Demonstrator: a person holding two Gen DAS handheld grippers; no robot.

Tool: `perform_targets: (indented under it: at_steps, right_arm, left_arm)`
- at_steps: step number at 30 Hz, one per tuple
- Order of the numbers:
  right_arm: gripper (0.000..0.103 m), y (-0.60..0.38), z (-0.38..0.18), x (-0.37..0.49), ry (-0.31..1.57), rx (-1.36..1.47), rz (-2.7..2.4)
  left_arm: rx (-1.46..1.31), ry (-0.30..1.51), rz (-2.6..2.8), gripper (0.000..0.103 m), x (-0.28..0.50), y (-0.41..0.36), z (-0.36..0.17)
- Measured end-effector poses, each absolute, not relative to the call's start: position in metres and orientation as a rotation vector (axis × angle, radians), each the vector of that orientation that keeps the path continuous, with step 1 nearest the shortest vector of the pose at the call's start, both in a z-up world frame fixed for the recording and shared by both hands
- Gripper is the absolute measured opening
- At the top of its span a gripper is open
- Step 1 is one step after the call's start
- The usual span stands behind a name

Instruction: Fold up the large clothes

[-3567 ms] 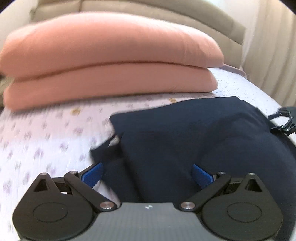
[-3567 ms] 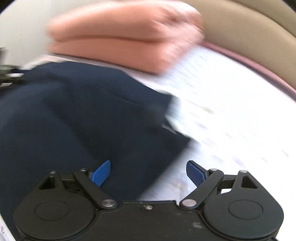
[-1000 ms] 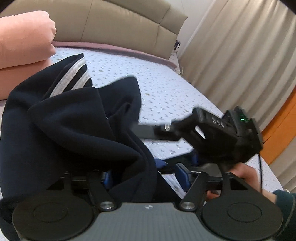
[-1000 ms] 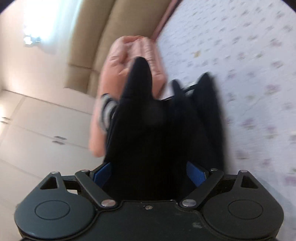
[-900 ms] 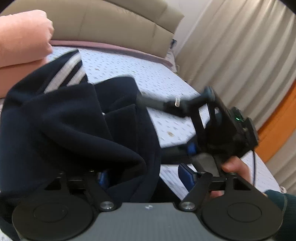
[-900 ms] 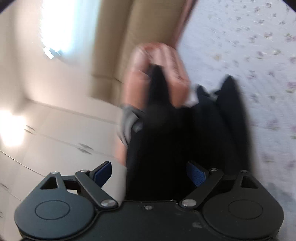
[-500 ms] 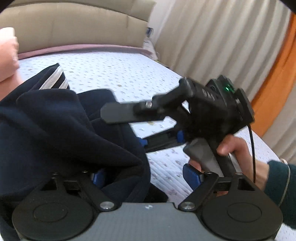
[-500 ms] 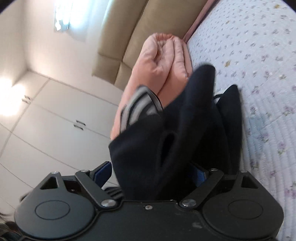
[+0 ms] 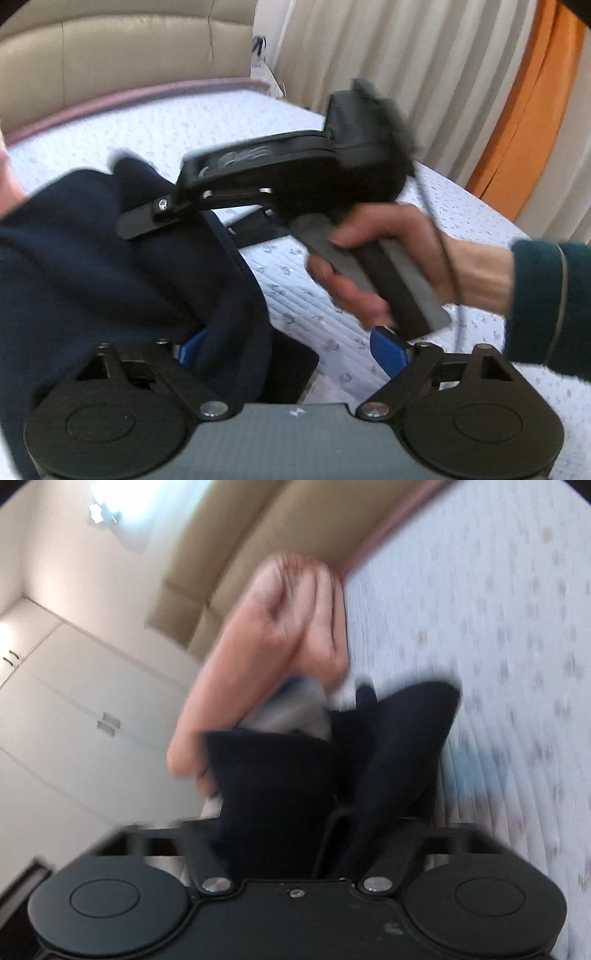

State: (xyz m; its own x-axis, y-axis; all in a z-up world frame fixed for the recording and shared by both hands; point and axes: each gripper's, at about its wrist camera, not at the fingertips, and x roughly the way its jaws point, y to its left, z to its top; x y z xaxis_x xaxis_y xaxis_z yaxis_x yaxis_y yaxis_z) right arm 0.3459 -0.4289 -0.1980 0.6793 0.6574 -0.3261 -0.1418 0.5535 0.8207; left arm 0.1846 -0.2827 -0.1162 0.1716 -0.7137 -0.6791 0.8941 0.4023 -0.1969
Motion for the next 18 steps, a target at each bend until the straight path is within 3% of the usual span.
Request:
perform_targets:
  at_steps: [4,7,14,16,18]
  right_arm:
    - [0.033,-0.405,-0.172,0.366,0.619,0.787,0.542]
    - [0.028,-0.394,-0.155,0.391,0.56,0.727,0.6]
    - [0.028,-0.399,-0.208,0.436,0.771,0.788,0.454]
    - [0.035,-0.411,-0.216,0.425,0.767,0.894,0.446]
    - [0.051,-0.422,-0.226,0.417,0.821,1.04,0.44]
  left_arm:
    - [0.264,0.685,-1.073,0.091,0.167,-0.233,-0.088]
    - [0.121,0.681,-1.016,0.1,0.172,-0.186,-0.068]
    - [0.12,0.803,-0.875,0.101,0.204,-0.132,-0.104]
    - [0.152,0.833,-0.864,0.101,0.21,-0.139,-0.126]
    - [0.19,0.839,-0.881,0.103,0.208,-0.144,-0.147]
